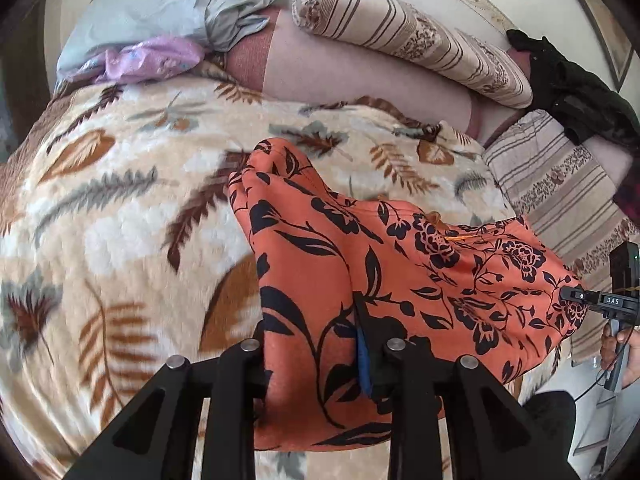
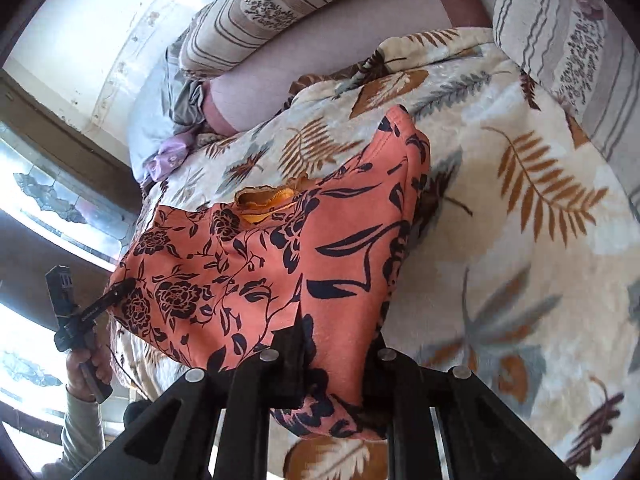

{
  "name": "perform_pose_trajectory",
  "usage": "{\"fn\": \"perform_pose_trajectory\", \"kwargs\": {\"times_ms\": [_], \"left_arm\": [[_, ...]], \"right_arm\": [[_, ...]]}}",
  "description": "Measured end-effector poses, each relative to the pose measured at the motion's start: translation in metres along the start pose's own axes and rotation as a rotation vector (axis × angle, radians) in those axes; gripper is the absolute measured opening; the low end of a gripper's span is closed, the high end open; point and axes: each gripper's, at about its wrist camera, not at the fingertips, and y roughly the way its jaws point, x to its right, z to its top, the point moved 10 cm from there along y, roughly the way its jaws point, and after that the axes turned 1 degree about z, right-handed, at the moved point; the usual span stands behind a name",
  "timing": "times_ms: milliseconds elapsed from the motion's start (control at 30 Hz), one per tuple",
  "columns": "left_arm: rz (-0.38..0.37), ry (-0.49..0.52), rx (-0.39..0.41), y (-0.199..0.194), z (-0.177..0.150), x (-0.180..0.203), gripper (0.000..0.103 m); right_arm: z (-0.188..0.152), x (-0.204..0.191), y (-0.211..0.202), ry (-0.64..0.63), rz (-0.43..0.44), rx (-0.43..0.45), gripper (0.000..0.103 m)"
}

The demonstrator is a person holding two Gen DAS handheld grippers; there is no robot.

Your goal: Fold small clothes

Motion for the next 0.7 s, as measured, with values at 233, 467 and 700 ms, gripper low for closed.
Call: {"fn": "perform_pose_trajectory", "kwargs": {"times_ms": [233, 467, 700], "left_arm": [[0.036, -0.138, -0.119, 0.034, -0.094, -0.059, 0.062], [0.051, -0.086, -0.009, 0.03, -0.031, -0.065, 0.062], [0.067, -0.029, -0.034, 0.071, 0.017, -0.058, 0.062]], "right_arm": [[-0.1, 0.067, 0.026, 0.145, -0.057, -0.103, 0.079], [-0.031, 0.055, -0.004, 0.108, -0.074, 0.092, 0.079], [-0.002, 0.065, 0.023, 0.083, -0.107, 0.111, 0.079]]}}
